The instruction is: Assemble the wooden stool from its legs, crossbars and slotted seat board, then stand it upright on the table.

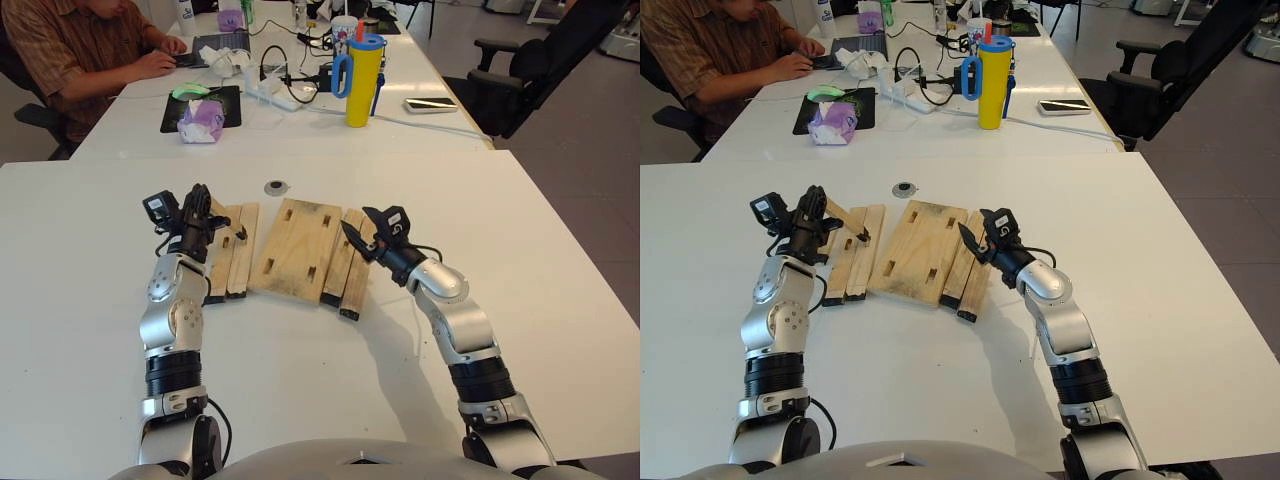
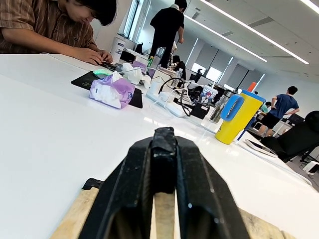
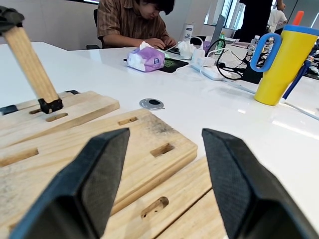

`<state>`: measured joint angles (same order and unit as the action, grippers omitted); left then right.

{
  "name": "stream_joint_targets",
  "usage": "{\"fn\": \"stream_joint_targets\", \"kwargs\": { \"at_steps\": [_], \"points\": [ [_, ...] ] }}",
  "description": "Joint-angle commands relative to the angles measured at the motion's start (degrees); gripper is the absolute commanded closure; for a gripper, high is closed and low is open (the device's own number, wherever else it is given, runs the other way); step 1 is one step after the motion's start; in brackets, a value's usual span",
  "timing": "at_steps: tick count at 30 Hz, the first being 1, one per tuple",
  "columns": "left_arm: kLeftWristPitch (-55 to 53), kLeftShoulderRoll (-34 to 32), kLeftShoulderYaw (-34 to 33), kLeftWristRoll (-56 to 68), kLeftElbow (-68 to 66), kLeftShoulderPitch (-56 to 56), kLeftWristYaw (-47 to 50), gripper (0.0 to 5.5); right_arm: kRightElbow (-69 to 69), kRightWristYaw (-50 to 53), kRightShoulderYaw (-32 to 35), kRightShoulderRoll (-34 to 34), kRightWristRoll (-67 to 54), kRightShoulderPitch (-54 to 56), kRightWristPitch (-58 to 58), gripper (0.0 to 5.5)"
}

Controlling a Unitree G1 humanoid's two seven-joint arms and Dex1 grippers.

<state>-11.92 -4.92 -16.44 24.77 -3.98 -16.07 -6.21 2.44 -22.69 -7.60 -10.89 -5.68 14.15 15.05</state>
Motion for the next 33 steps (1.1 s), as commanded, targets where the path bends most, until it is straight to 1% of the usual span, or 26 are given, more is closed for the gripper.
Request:
{"fn": "stream_joint_targets", "kwargs": {
  "at_steps": [1, 9, 13, 17, 25, 33],
  "points": [
    [-0.45, -0.48, 0.27, -0.78, -2.07, -0.69, 0.0, 5.08, -0.34, -0.13, -0.05, -0.07, 0.09, 0.53, 0.52, 2.82],
    [-1.27, -1.9, 1.35, -3.33, -3.97, -0.99, 0.65, 5.08, -0.37, -0.06, -0.27, -0.08, 0.49, 0.88, 0.59, 2.82],
    [-0.88, -2.48, 4.82, -8.53, -2.56, -0.59, 2.34, 5.08, -0.21, 0.11, -0.31, -0.07, 0.74, 0.89, 0.7, 2.82],
    [0.29, -1.64, 8.09, -12.43, -3.31, 0.88, 3.25, 5.08, 0.05, 0.29, -0.78, 0.06, 1.21, 0.77, 0.66, 2.82],
    [4.51, -0.18, 11.17, -16.62, -6.74, 5.45, 3.51, 5.08, 0.4, -0.15, -1.4, -0.43, 1.59, 0.47, 1.03, 2.82],
    [6.94, -0.33, 12.82, -19.35, -8.79, 5.81, 3.19, 5.08, -0.01, -0.73, -2.13, -0.93, 1.61, 1.08, 1.37, 2.82]
  ]
}}
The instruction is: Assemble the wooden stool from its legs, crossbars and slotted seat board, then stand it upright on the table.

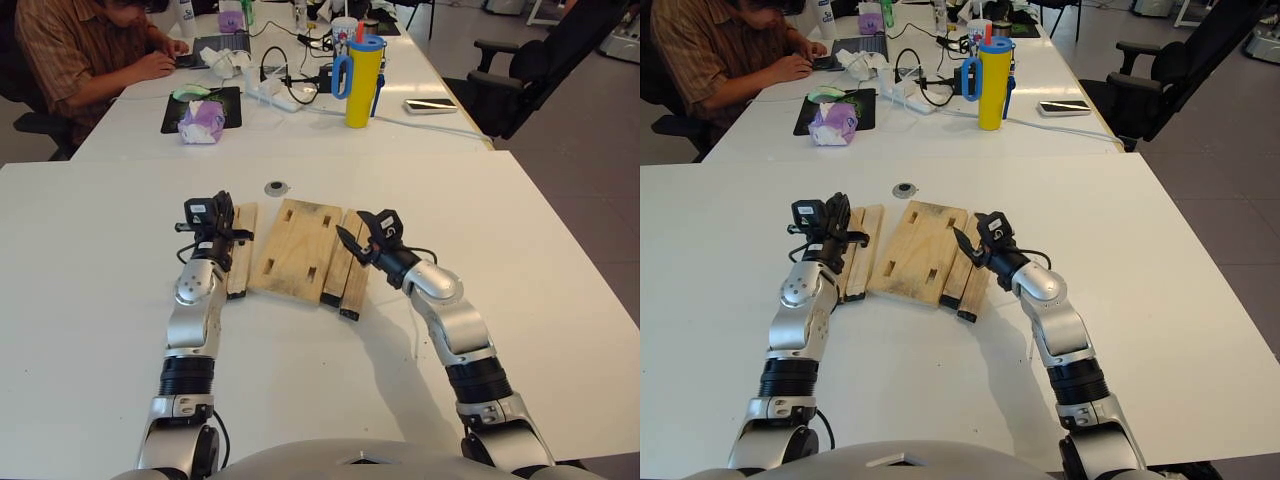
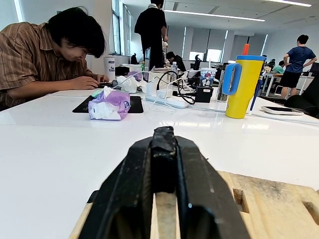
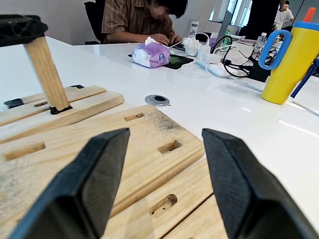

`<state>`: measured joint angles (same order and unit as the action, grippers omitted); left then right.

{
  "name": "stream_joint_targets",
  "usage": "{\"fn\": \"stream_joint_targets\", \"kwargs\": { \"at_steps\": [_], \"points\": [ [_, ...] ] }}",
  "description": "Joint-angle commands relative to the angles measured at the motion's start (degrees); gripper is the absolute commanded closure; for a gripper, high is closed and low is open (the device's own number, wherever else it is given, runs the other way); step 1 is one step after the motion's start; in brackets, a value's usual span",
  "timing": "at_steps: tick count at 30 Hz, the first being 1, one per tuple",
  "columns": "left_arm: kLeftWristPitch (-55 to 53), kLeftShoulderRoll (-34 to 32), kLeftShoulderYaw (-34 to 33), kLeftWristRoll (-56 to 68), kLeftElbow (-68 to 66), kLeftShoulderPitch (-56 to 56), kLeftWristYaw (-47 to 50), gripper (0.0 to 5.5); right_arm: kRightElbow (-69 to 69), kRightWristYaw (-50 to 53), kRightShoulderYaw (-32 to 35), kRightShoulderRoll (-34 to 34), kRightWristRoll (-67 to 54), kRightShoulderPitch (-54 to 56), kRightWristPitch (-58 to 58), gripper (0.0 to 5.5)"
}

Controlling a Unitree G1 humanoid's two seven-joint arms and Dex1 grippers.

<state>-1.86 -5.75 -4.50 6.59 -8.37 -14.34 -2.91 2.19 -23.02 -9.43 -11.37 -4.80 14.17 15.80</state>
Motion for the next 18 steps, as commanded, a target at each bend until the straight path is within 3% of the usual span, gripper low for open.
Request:
{"fn": "stream_joint_targets", "kwargs": {
  "at_steps": [1, 13, 14, 18],
  "points": [
    [-2.85, 0.52, 1.03, -1.24, -4.39, 4.22, -0.23, 5.08, 0.21, -0.38, -0.26, -0.51, 0.71, 1.08, 0.62, 2.82],
    [-0.15, 0.93, 1.06, 0.22, -4.09, 2.7, -1.92, 5.08, -0.66, -0.52, -1.07, -0.51, 1.4, 0.99, 0.17, 2.82],
    [0.21, 0.9, 1.03, 0.21, -3.77, 2.59, -1.93, 4.71, -0.71, -0.53, -1.09, -0.46, 1.43, 0.94, 0.16, 2.82],
    [1.57, 0.96, 0.67, 0.8, -2.46, 1.79, -2.68, 4.25, -0.98, -0.55, -1.0, -0.26, 1.63, 0.8, 0.05, 2.82]
  ]
}}
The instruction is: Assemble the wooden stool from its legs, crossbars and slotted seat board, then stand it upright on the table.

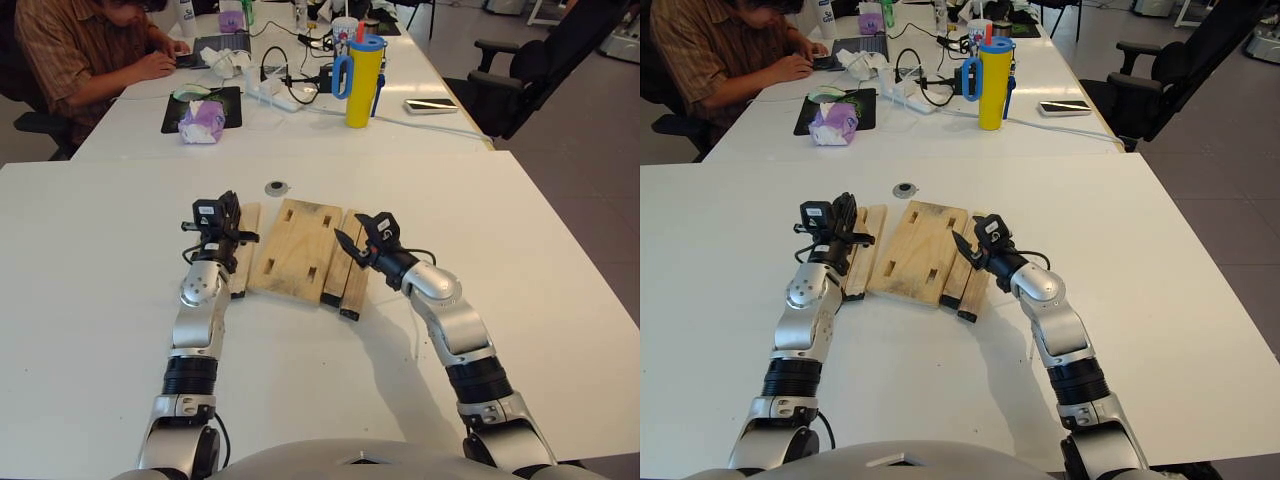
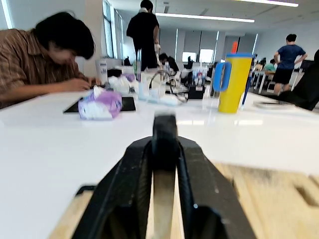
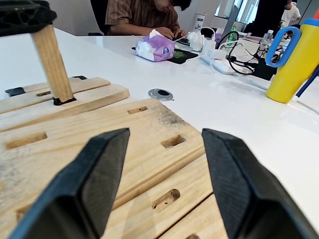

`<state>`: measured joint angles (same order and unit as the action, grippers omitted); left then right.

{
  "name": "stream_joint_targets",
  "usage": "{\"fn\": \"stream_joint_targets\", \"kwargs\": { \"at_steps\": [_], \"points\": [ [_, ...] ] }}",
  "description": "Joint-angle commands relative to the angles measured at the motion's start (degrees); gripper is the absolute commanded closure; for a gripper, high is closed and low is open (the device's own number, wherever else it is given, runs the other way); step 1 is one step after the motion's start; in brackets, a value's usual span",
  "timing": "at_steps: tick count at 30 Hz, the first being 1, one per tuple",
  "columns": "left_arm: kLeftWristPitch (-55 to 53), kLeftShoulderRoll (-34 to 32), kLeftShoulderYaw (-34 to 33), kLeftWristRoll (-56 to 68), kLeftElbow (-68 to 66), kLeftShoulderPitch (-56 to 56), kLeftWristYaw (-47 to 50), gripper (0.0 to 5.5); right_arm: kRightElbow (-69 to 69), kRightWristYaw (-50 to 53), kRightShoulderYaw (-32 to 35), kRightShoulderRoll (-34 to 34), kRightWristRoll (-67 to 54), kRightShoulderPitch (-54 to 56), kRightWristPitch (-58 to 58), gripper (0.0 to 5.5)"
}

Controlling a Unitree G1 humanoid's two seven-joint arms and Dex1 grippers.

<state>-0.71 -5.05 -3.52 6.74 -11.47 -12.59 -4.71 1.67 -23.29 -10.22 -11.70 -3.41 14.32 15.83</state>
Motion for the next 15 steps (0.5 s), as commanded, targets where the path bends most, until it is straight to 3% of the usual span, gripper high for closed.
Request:
{"fn": "stream_joint_targets", "kwargs": {
  "at_steps": [1, 11, 15],
  "points": [
    [0.65, 0.3, -0.49, 0.96, 1.41, -0.11, -1.2, 4.13, -0.57, -0.23, -0.18, 0.13, 0.29, 0.67, 0.0, 2.82],
    [-0.97, -0.13, -1.83, 1.38, 9.74, -3.09, -0.32, 2.89, -0.91, -0.02, 0.02, 0.52, 0.29, 0.61, 0.11, 2.82],
    [-4.38, -1.36, -1.98, 1.42, 12.56, -8.16, -0.35, 2.89, -1.39, 0.19, 0.04, 0.77, 0.38, 0.81, -0.2, 2.82]
  ]
}}
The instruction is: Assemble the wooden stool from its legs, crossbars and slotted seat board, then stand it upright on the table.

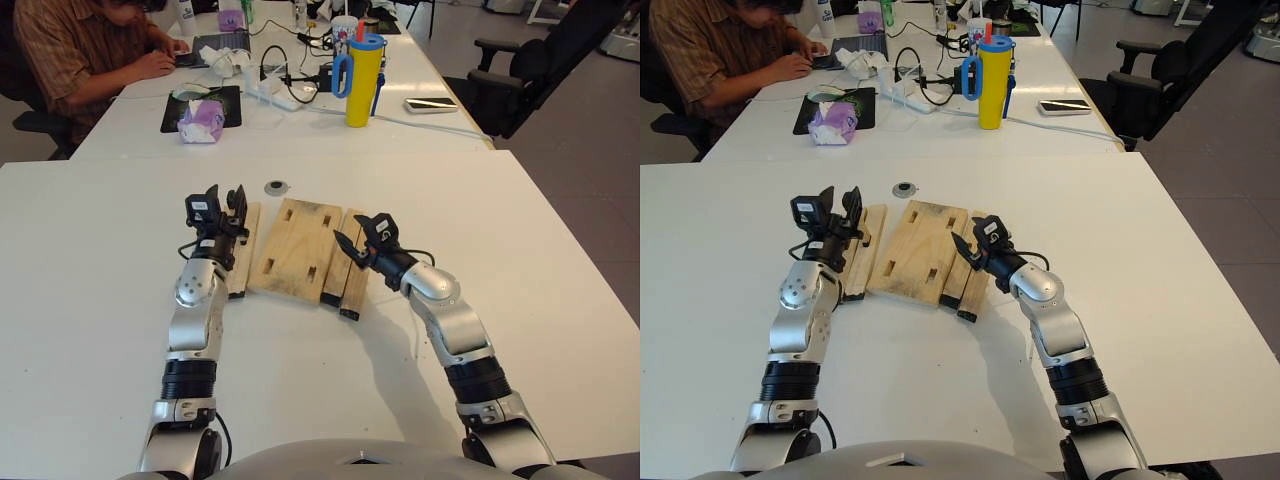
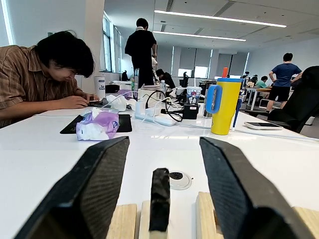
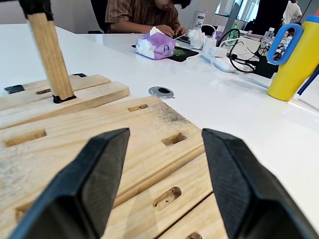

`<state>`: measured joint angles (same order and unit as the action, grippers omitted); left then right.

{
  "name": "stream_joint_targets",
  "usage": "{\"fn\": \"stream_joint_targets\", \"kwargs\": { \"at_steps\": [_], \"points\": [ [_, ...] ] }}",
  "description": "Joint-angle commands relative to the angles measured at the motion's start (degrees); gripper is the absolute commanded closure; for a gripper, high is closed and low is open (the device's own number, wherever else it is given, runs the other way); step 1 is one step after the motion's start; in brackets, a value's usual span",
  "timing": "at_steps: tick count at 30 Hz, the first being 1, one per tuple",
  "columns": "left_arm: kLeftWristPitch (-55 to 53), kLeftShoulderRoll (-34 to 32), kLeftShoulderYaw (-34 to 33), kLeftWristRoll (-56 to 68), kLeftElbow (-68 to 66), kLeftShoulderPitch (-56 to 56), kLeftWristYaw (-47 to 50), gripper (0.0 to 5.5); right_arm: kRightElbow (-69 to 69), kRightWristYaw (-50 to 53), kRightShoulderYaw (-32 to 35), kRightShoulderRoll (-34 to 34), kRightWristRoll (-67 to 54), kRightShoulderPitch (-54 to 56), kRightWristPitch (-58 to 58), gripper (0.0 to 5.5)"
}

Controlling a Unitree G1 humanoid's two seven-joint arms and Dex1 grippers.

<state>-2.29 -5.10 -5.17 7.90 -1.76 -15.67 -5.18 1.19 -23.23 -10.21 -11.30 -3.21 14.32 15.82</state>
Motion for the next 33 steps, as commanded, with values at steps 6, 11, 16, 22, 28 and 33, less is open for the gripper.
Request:
{"fn": "stream_joint_targets", "kwargs": {
  "at_steps": [6, 11, 16, 22, 28, 33],
  "points": [
    [-7.09, -4.89, -2.48, 1.13, 3.98, -16.29, -0.28, 2.89, -1.57, 0.54, 0.06, 0.84, 0.55, 1.24, -0.65, 2.82],
    [-9.72, -6.08, -2.51, 1.21, -1.29, -19.51, -1.49, 2.89, -1.99, 0.94, -0.16, 1.34, 0.89, 1.36, -1.2, 2.82],
    [-19.12, -3.97, -0.42, 0.57, -23.86, -12.35, -3.89, 2.89, -2.65, 0.97, -0.84, 1.98, 1.32, 1.46, -1.88, 2.82],
    [-19.14, -2.8, -0.3, 0.26, -22.78, -9.38, -2.34, 2.89, -2.75, 0.84, -0.86, 1.79, 1.38, 1.33, -2.02, 2.82],
    [-11.45, -3.33, -2.54, 1.53, -19.59, -13.99, -2.39, 2.89, -3.25, 0.96, -1.09, 2.04, 1.59, 1.34, -2.37, 2.82],
    [3.64, -3.71, -3.52, 3.07, -7.6, -17.24, -5.55, 2.89, -3.78, 1.05, -1.08, 2.22, 1.83, 1.21, -2.95, 2.82]
  ]
}}
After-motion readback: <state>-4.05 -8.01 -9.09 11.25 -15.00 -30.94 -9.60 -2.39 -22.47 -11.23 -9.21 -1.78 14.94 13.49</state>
